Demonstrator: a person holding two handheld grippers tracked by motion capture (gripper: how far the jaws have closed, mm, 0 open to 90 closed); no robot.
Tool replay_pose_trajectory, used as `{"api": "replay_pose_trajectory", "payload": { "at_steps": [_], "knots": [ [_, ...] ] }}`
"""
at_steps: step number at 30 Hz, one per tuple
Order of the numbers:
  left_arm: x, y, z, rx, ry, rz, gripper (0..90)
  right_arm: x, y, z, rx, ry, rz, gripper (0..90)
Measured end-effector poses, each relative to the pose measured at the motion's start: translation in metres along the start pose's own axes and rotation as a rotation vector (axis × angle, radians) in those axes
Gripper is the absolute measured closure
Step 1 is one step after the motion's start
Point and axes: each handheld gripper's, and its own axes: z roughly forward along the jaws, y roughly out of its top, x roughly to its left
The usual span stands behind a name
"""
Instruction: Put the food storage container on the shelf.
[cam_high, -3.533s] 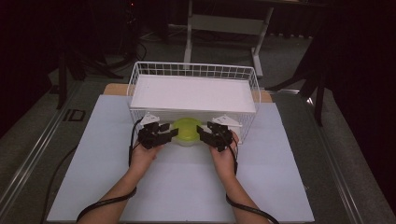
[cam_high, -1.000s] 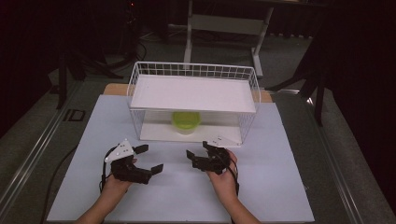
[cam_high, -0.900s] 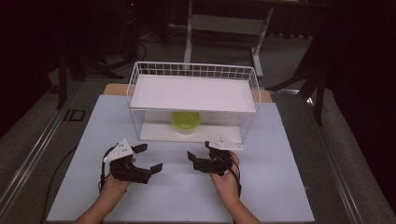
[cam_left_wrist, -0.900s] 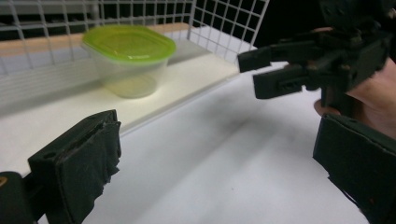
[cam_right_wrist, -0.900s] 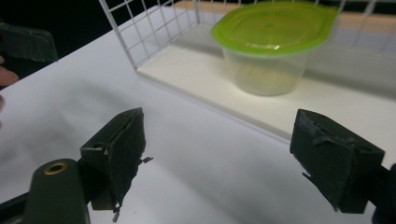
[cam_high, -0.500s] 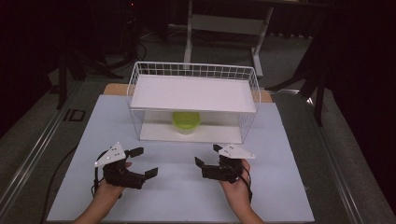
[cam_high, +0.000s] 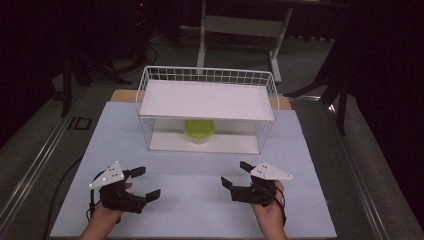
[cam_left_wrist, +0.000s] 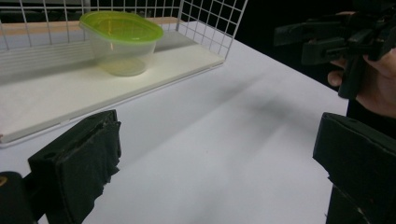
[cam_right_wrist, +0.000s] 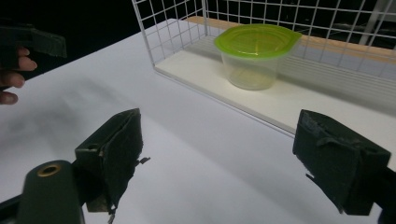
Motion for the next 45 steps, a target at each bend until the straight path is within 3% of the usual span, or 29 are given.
{"api": "replay_pose_trajectory", "payload": {
  "at_steps": [9, 15, 18, 21, 30, 36, 45],
  "knots": [
    [0.006, -0.011, -0.017, 0.010, 0.013, -0.011, 1.8, -0.013, -0.005, -0.026, 0.017, -0.038, -0.021, 15.6],
    [0.010, -0.018, -0.026, 0.012, 0.033, -0.019, 1.8, -0.017, -0.016, -0.039, 0.044, -0.023, -0.025, 15.6],
    [0.011, -0.021, -0.028, 0.009, 0.034, -0.004, 1.8, -0.021, -0.020, -0.043, 0.067, -0.012, -0.005, 15.5],
    [0.011, -0.026, -0.028, 0.017, 0.043, 0.017, 1.8, -0.025, -0.026, -0.044, 0.084, -0.012, 0.004, 15.5],
    [0.016, -0.036, -0.025, 0.031, 0.049, 0.013, 1.8, -0.034, -0.043, -0.038, 0.109, -0.019, -0.013, 15.5],
    [0.017, -0.040, -0.023, 0.034, 0.054, 0.004, 1.8, -0.038, -0.047, -0.034, 0.118, -0.030, -0.012, 15.0],
    [0.017, -0.039, -0.020, 0.037, 0.065, 0.029, 1.8, -0.040, -0.046, -0.029, 0.100, -0.046, -0.015, 15.3]
  ]
}}
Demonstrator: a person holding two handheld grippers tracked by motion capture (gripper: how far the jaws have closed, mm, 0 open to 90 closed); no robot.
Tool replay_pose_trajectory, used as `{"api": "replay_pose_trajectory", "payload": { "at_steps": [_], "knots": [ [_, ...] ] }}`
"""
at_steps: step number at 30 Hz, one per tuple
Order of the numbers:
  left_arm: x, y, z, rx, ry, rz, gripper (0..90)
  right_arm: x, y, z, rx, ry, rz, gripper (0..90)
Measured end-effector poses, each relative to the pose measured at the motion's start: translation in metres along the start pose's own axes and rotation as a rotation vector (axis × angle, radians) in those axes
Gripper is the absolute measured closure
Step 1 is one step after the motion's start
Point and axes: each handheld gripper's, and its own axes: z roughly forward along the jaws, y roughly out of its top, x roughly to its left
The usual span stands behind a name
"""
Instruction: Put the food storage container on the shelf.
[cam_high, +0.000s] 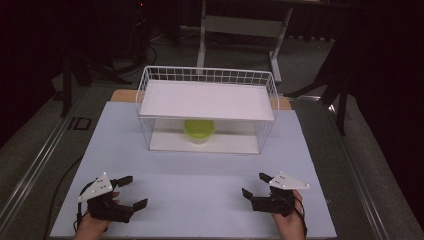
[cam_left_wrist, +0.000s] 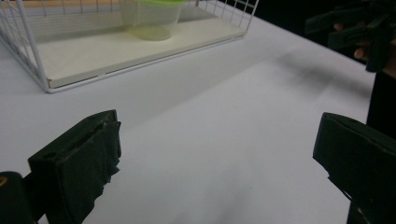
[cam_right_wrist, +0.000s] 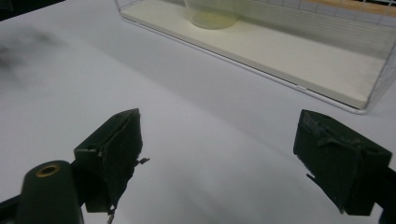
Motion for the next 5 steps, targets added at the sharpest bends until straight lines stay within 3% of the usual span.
{"api": "replay_pose_trajectory", "payload": {
  "at_steps": [5],
  "knots": [
    [0.0021, -0.0008, -0.0017, -0.004, 0.000, -0.002, 1.8, 0.0009, -0.0006, 0.0040, 0.018, -0.002, -0.019, 15.2]
  ]
}}
